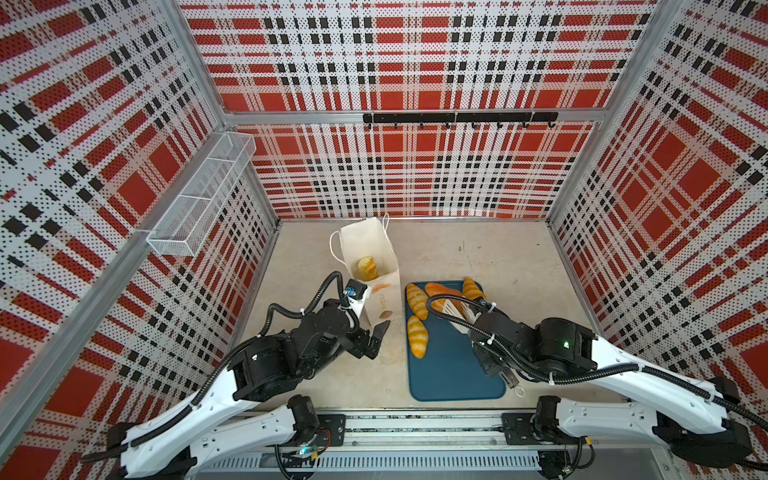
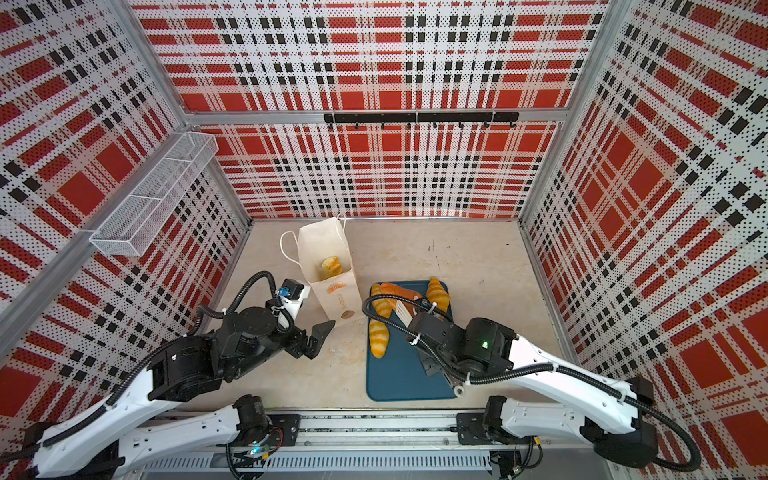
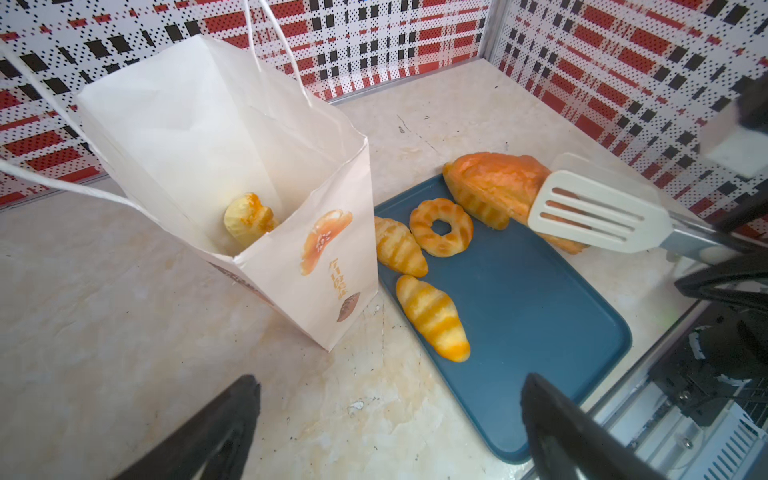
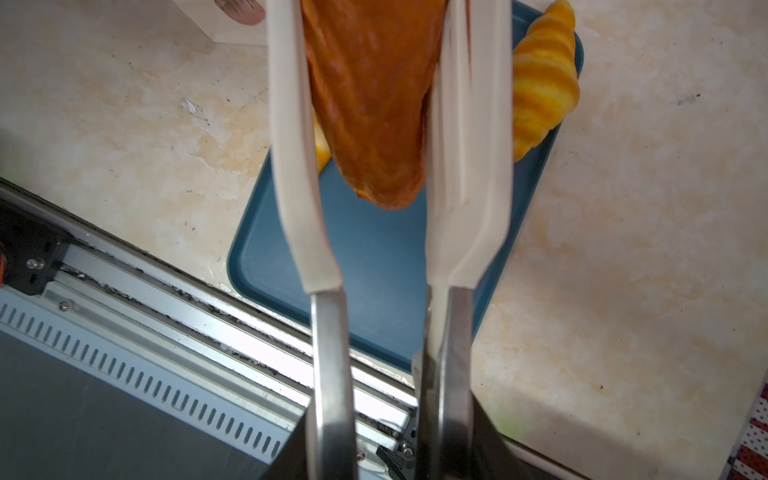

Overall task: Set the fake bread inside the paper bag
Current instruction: 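Squeeze the tongs on the triangular bread and lift it with the right gripper, then carry the triangular bread over the paper bag with the right gripper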

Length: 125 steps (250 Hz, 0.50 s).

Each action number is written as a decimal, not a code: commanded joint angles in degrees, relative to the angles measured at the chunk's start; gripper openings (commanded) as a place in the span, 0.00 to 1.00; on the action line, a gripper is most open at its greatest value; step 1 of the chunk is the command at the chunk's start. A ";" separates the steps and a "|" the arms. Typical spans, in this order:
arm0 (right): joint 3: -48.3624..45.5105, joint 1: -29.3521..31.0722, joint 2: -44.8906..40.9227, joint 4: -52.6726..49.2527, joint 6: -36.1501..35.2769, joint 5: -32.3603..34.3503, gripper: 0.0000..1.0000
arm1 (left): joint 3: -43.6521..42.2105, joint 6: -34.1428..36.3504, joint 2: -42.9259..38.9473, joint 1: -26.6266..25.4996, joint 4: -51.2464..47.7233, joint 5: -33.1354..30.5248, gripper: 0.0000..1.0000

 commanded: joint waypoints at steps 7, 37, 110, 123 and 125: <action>4.52 -1.53 -0.28 5.47 -4.77 0.13 0.40 | 3.08 3.27 0.54 4.52 -0.21 5.23 0.99; 7.88 -2.83 1.21 6.95 -8.08 -1.15 0.40 | 5.35 5.32 1.95 9.01 -0.85 8.68 1.00; 16.47 -5.72 7.23 10.19 -15.82 -5.82 0.40 | 9.37 10.19 3.52 17.97 -1.38 17.19 0.99; 18.41 -5.80 8.78 10.69 -16.88 -6.30 0.40 | 9.99 10.72 3.81 20.02 -1.66 18.43 0.99; 18.69 -5.80 8.99 10.65 -17.05 -6.44 0.40 | 10.09 10.79 3.88 20.41 -1.76 18.59 0.99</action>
